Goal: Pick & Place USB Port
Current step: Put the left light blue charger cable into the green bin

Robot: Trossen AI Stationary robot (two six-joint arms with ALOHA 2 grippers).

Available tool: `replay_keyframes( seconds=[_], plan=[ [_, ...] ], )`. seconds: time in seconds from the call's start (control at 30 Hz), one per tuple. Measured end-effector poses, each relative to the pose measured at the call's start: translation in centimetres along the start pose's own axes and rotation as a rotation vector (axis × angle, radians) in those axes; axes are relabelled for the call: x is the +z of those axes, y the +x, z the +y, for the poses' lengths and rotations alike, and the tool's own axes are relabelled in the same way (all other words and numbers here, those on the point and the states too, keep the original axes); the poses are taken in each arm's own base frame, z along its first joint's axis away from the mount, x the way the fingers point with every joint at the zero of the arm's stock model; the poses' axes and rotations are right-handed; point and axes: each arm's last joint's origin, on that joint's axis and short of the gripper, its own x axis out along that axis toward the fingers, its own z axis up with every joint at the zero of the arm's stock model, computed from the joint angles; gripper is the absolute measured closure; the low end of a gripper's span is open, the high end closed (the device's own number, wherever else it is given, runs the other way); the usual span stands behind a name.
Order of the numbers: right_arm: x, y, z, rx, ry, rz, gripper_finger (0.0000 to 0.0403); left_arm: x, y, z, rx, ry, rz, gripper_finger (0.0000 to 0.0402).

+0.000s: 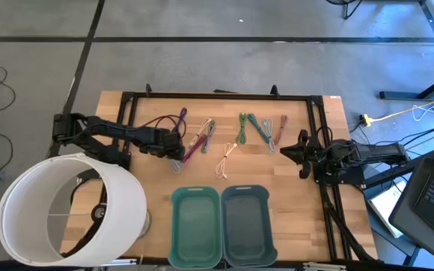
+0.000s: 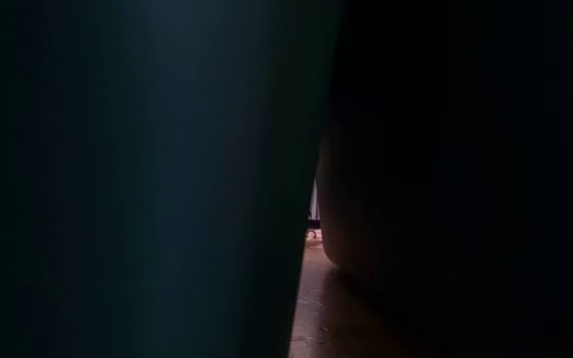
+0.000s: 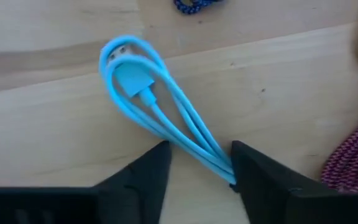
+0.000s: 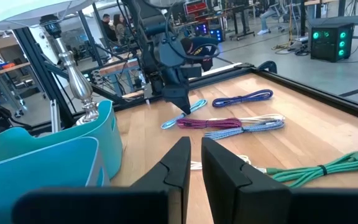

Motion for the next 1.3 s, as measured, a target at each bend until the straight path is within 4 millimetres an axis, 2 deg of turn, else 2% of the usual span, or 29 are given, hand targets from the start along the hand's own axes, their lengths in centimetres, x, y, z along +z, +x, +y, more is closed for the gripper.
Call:
replay_keyframes(
  seconds=[0.13,0.17,0.4,0.57,0.67,0.77,1.0,1.17,1.3],
  plan=[
    [0.0,0.0,0.0,0.000,-0.007,-0.001,0.0359,0.0,-0.6,0.1,-0.008,0.049,-0.049,0.0365],
    [0.0,0.0,0.0,0.000,-0.015,-0.001,0.0359,0.0,-0.7,0.2,-0.008,0.062,-0.071,0.0381],
    [0.0,0.0,0.0,0.001,-0.025,-0.004,0.0359,0.3,-1.6,0.5,-0.012,0.151,-0.145,0.0394],
    [0.0,0.0,0.0,0.000,-0.022,-0.004,0.0359,0.4,-3.4,1.7,-0.007,0.159,-0.195,0.0396],
    [0.1,0.0,0.0,-0.011,-0.026,-0.008,0.0359,0.8,-4.7,1.7,-0.070,0.198,-0.276,0.0396],
    [0.1,0.0,-0.1,-0.049,-0.028,-0.018,0.0359,1.7,-6.0,1.1,-0.197,0.275,-0.386,0.0397],
    [0.2,0.0,-0.1,-0.055,-0.019,-0.027,0.0359,4.8,-8.6,-2.0,-0.644,0.544,-0.643,0.0398],
    [0.2,0.0,-0.1,-0.055,-0.018,-0.027,0.0359,5.5,-8.6,-3.0,-0.909,0.706,-0.603,0.0398],
    [0.2,0.0,-0.1,-0.055,-0.017,-0.027,0.0359,4.7,-8.8,-3.8,-1.102,0.816,-0.514,0.0398]
  ],
)
